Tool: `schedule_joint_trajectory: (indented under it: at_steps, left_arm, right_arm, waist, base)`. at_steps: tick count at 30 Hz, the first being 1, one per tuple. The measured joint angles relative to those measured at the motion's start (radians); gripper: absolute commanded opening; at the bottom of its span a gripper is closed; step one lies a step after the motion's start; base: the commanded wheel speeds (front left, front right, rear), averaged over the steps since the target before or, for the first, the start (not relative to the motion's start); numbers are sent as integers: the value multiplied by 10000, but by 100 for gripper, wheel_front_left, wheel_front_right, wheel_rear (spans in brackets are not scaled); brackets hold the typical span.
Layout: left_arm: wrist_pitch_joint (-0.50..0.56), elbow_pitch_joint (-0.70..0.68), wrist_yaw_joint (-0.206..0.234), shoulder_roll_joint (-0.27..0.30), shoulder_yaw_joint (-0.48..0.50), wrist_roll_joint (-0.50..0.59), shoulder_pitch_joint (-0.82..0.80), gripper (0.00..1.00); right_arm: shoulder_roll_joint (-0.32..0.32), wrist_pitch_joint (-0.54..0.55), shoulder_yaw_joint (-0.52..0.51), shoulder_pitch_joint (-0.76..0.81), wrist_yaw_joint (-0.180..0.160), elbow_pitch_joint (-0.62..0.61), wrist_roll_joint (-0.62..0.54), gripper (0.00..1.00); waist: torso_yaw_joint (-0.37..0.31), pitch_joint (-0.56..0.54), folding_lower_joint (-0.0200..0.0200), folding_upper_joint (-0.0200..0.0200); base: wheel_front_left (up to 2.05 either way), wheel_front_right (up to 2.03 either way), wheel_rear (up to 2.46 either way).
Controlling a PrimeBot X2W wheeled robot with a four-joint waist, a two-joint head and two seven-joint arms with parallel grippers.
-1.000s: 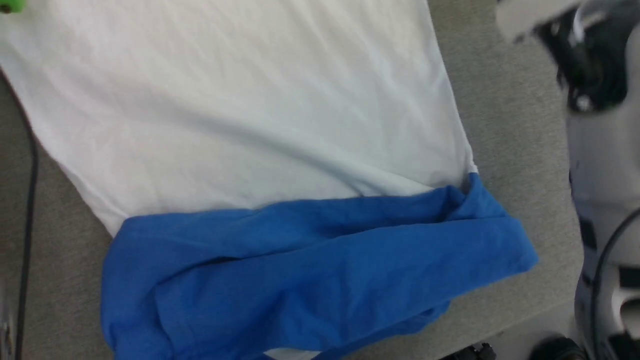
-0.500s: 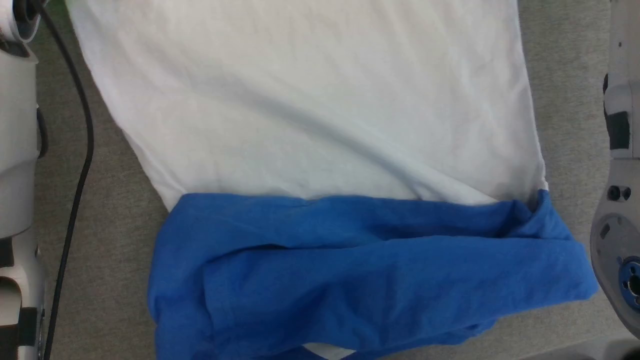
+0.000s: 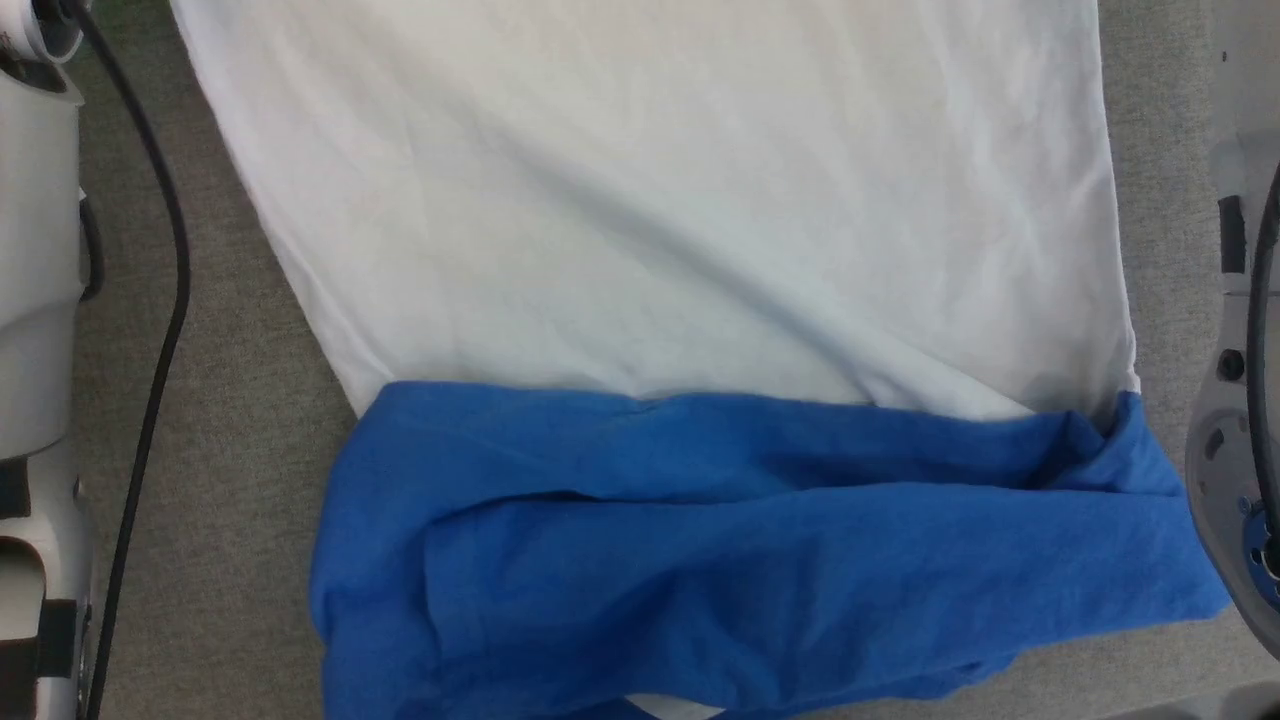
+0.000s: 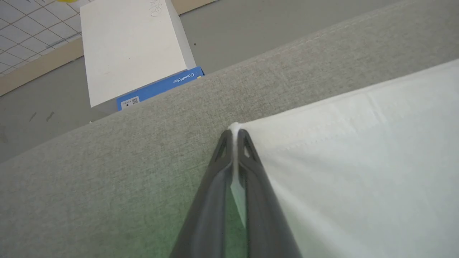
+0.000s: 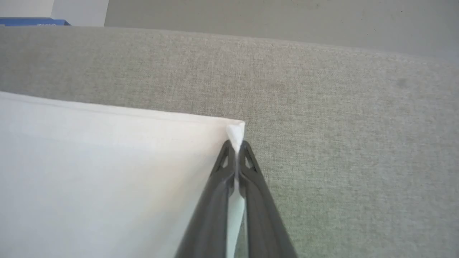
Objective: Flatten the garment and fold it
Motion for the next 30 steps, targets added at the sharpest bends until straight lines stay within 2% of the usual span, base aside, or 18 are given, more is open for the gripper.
schedule_joint_trajectory:
  at_steps: [4,12,15,21,27,30]
  left_arm:
    - [-775,52,63,81,-75,336,-129,0]
    - [-3131,334,660,291,-35,1135,-631,0]
    - [-4031,529,890,341,29,1218,-736,0]
    - [-5079,848,926,313,213,972,-580,0]
    - [-6311,111,704,362,487,395,864,0]
    - [-6688,-679,688,407,610,151,2084,0]
  right_arm:
    - [-4,-989,-65,5,0,-399,-211,0]
    - [4,-3789,-15,-64,0,-652,-368,0]
    - [0,-4721,115,-145,0,-600,-234,0]
    - [-48,-5854,953,-37,0,-545,802,0]
    - [-890,-7206,2717,1493,0,-1789,2096,0]
    - [-1475,-7643,3024,2643,0,-2673,2692,0]
  waist:
    - [-2,75,0,0]
    - [6,24,0,0]
    - [8,-66,0,0]
    - [37,-426,0,0]
    - [81,-1074,0,0]
    - [112,-1509,-1,0]
  base:
    - [0,0,0]
    - [0,0,0]
    - [0,0,0]
    - [0,0,0]
    - [0,0,0]
    - [0,0,0]
